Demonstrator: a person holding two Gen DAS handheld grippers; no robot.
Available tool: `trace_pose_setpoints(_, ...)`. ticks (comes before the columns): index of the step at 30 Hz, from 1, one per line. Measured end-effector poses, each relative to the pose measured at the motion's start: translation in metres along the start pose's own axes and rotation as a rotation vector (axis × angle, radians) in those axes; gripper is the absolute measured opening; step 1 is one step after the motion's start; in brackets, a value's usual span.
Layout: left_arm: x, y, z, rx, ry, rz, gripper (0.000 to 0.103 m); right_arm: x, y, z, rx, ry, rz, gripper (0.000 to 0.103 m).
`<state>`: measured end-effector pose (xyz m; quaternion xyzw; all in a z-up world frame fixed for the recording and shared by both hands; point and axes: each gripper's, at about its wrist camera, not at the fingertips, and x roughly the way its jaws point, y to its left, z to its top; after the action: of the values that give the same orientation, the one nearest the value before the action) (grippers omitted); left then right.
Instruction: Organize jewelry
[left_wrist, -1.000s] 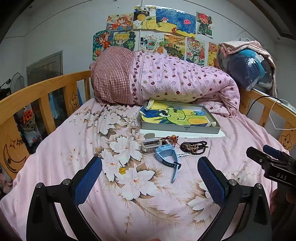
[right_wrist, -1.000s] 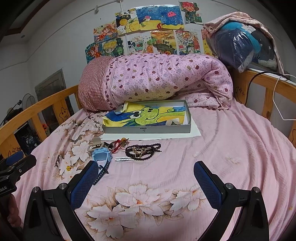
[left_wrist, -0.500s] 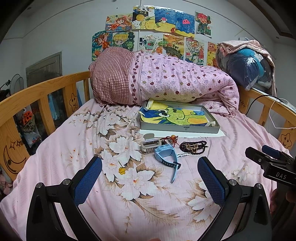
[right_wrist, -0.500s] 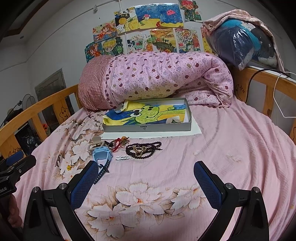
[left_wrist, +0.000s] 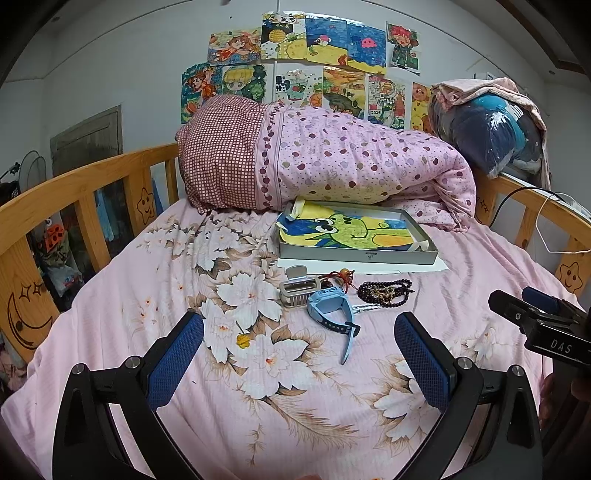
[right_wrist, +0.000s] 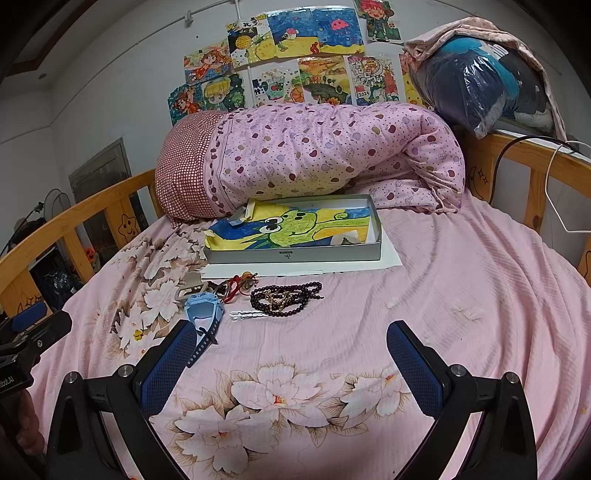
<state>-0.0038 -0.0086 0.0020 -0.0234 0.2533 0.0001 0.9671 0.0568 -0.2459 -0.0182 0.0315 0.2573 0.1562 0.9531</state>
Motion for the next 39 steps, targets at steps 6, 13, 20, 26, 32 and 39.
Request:
trace_pose_setpoints(6,0.000,0.000,0.000,0.001,0.000,0.000,0.101,0.000,0.000,0.000,0.002,0.001,0.000,0.103)
trace_pose_setpoints(13,0.000,-0.001,0.000,0.002,0.000,0.000,0.101,0.001,0.000,0.000,0.003,0.002,0.000,0.103)
trace_pose_setpoints(20,0.000,-0.001,-0.001,0.002,-0.001,0.000,0.101,0.004,-0.004,-0.002,0.006,0.005,0.001,0.103)
trace_pose_setpoints(26,-0.001,-0.003,-0.001,0.004,0.001,0.000,0.101,0.002,-0.003,-0.001,0.006,0.006,0.002,0.103)
trace_pose_setpoints(32,0.000,-0.003,-0.001,0.005,0.001,0.001,0.101,0.004,-0.002,0.000,0.008,0.008,0.002,0.103)
trace_pose_setpoints(39,0.000,-0.006,-0.005,0.009,0.014,0.010,0.101,0.004,-0.007,-0.007,0.011,0.026,-0.009,0.103)
